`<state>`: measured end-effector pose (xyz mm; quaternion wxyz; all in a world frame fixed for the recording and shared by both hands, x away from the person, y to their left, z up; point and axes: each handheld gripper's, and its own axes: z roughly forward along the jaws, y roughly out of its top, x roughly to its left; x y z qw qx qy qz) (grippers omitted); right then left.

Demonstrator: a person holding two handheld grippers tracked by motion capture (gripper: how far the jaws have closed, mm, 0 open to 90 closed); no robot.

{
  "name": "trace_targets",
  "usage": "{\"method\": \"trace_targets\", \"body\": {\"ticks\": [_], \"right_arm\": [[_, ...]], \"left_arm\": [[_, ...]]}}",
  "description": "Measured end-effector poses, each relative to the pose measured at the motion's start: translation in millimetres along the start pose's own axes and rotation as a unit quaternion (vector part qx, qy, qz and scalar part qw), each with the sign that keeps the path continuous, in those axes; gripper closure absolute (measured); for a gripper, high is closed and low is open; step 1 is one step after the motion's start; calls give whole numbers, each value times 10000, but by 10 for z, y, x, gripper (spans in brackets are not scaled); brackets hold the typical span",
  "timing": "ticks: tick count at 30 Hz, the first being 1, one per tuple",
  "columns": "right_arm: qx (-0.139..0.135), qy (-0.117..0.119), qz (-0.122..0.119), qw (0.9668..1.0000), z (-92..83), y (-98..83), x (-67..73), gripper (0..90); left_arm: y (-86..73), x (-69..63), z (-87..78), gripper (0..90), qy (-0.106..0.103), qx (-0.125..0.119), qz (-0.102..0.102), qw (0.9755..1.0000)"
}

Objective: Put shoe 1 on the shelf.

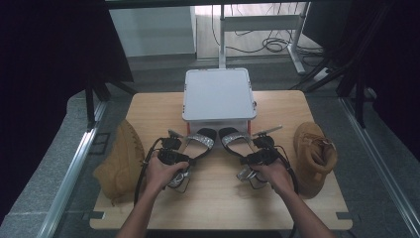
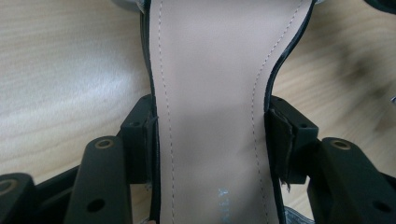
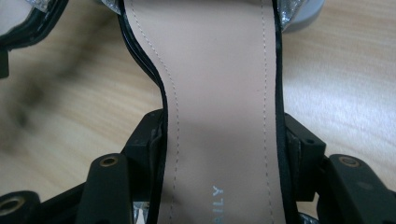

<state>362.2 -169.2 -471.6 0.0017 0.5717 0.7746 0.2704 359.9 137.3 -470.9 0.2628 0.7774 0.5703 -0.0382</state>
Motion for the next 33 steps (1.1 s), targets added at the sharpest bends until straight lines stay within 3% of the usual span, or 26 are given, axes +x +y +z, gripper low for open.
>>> {"method": "trace_targets", "body": {"ticks": [9, 14, 24, 27, 33], "right_arm": [[-186, -259, 323, 9990, 169, 139, 110, 421], [-352, -420, 718, 9959, 244, 181, 113, 421], [-580, -655, 962, 9915, 418, 212, 172, 421], [-555, -602, 1096, 9906, 483, 224, 181, 420], [-512, -816, 1118, 9890, 591, 250, 231, 420]], "left_arm": [[137, 30, 146, 425, 182, -288, -478, 9983], [169, 55, 279, 425, 299, -366, -736, 9962], [227, 11, 403, 425, 405, -496, -894, 9939], [249, -4, 428, 425, 502, -554, -925, 9929], [279, -57, 488, 424, 673, -568, -894, 9921]]}}
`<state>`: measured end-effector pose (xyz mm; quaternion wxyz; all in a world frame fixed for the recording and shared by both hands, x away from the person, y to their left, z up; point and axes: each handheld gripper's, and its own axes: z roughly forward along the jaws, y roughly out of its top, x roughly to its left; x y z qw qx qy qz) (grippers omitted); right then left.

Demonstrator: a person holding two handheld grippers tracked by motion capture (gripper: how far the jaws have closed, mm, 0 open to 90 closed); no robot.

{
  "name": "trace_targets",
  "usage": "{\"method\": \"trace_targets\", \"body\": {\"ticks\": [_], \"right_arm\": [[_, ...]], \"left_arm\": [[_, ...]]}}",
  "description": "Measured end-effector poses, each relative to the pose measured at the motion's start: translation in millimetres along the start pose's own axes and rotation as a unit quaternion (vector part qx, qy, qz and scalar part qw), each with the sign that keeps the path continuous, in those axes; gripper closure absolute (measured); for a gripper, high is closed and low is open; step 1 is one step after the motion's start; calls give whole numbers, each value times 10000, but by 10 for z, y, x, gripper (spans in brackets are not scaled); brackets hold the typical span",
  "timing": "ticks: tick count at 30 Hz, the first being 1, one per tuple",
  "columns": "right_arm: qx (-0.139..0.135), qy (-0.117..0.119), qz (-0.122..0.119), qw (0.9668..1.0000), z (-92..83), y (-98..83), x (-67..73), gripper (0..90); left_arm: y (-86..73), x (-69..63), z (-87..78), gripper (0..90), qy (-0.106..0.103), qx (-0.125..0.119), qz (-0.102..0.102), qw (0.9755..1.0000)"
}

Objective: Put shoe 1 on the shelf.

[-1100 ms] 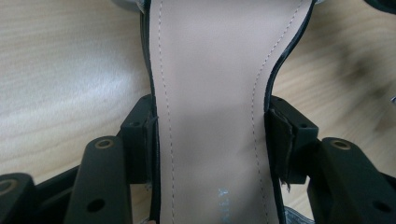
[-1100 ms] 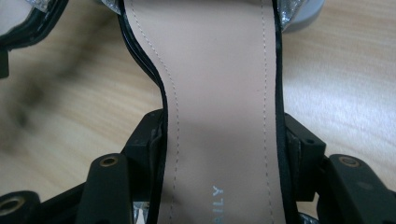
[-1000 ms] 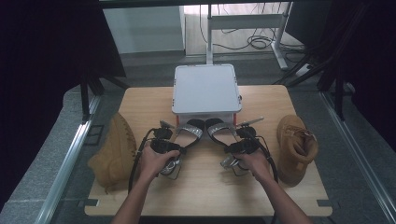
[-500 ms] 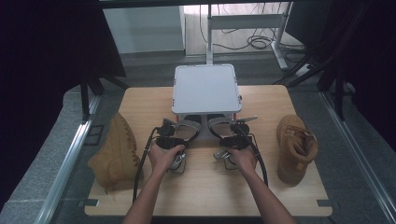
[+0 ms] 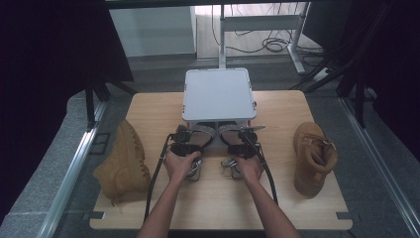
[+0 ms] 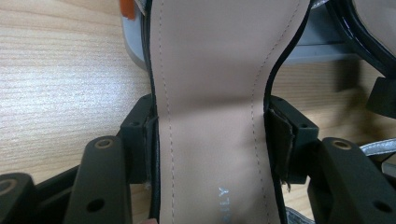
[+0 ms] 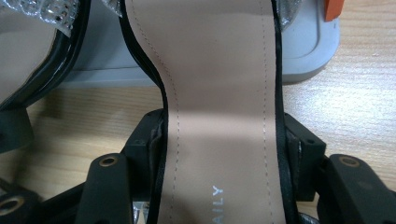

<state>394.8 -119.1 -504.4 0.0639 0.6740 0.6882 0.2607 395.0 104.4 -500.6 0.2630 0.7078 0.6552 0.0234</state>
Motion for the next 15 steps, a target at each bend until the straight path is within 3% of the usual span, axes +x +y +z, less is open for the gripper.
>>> {"method": "trace_targets", "body": {"ticks": [6, 9, 15], "right_arm": [[5, -106, 16, 9999, 37, 3, 18, 418], [-1, -210, -115, 9997, 45, -4, 53, 401], [-219, -146, -127, 9996, -38, -3, 71, 293]], "left_arm": [[-2, -51, 79, 422, 126, 38, 13, 9999], [-16, -69, 92, 414, 185, -13, 12, 9998], [-18, -34, 18, 304, -61, -132, -97, 9998]]}}
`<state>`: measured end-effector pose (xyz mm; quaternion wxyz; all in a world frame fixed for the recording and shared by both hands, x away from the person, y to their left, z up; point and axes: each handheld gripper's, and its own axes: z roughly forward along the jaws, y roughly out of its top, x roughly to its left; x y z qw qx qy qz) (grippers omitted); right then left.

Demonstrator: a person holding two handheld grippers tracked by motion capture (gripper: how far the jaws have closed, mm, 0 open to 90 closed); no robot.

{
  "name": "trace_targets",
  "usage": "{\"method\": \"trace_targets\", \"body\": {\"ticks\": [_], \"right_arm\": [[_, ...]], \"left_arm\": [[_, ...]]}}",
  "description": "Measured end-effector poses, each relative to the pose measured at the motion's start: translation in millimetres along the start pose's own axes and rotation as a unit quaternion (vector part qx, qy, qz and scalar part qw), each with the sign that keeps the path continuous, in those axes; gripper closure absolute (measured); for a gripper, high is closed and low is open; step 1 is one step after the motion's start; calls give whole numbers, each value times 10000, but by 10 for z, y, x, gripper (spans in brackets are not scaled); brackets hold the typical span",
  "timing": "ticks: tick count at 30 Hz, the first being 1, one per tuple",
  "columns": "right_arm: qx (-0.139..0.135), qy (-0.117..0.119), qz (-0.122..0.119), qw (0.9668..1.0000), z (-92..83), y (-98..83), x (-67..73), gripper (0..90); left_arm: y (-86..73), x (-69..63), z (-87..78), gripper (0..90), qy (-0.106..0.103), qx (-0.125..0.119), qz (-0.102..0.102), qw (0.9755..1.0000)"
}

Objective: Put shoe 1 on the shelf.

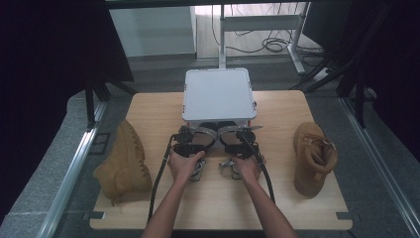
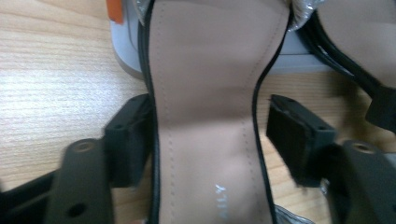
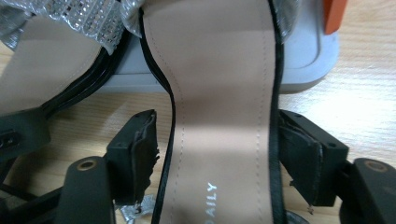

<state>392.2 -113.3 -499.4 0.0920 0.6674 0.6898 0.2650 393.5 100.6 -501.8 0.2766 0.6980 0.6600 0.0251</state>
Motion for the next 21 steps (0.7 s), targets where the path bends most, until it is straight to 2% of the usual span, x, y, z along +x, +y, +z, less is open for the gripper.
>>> {"method": "trace_targets", "body": {"ticks": [4, 11, 15, 17, 19, 21], "right_arm": [[-138, 136, 64, 9998, -89, 3, -26, 250], [-501, 334, -7, 9982, -304, 33, -71, 205], [-589, 435, -100, 9973, -404, 36, -93, 202], [-644, 493, -146, 9966, -455, 27, -113, 201], [-686, 622, -178, 9955, -531, 7, -143, 202], [-683, 644, -298, 9951, -591, -24, -154, 202]], "left_arm": [[-31, 43, -70, 285, -136, -66, 53, 9999], [-47, 53, -292, 281, -470, -282, 353, 9979], [-72, 40, -425, 281, -529, -355, 574, 9963], [-102, 48, -482, 280, -480, -385, 713, 9956], [-145, 73, -544, 280, -516, -422, 765, 9948], [-199, 97, -612, 279, -545, -472, 826, 9940]]}}
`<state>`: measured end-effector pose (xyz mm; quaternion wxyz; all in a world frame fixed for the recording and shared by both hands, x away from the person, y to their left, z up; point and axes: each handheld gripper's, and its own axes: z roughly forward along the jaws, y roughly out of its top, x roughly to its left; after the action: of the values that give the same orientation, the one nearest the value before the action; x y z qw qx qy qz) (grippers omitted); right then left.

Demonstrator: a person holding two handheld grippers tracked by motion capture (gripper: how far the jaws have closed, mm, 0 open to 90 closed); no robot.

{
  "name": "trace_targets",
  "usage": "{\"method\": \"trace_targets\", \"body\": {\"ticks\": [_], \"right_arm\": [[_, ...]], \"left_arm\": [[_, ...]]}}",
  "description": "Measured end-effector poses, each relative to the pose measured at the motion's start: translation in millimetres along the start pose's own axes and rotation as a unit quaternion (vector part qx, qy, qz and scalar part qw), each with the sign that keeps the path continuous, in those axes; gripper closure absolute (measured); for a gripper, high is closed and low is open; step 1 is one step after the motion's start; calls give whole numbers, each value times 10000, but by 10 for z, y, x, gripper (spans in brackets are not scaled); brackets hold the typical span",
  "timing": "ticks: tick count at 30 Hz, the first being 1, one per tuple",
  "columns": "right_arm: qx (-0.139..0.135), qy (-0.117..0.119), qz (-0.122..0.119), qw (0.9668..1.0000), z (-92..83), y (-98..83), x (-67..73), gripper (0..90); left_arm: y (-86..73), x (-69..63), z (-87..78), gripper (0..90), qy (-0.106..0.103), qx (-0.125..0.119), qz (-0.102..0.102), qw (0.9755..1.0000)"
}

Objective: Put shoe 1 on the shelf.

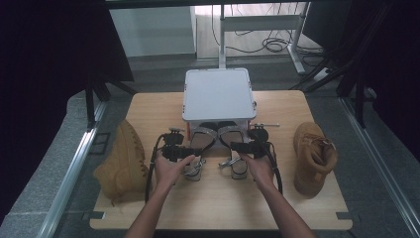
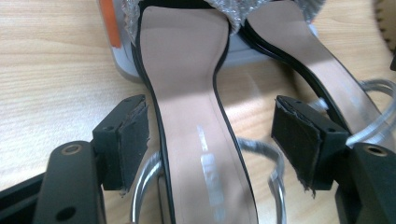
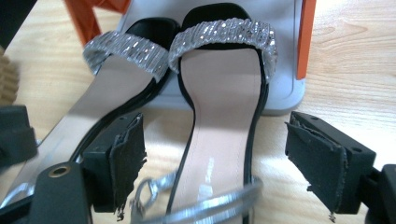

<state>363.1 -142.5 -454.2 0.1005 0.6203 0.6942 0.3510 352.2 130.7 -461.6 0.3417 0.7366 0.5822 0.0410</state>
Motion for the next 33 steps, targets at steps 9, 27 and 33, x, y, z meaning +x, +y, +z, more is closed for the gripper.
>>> {"method": "trace_targets", "body": {"ticks": [9, 27, 33], "right_arm": [[163, 222, -298, 9992, -130, -288, -59, 202], [145, 382, -400, 9984, -125, -730, -165, 202], [210, 324, -491, 9980, -71, -773, -148, 202]], "left_arm": [[-283, -68, -219, 260, -92, -15, 401, 9992], [-848, -37, -324, 223, 120, -222, 488, 9985], [-867, -68, -112, 221, 203, -134, 508, 9984]]}}
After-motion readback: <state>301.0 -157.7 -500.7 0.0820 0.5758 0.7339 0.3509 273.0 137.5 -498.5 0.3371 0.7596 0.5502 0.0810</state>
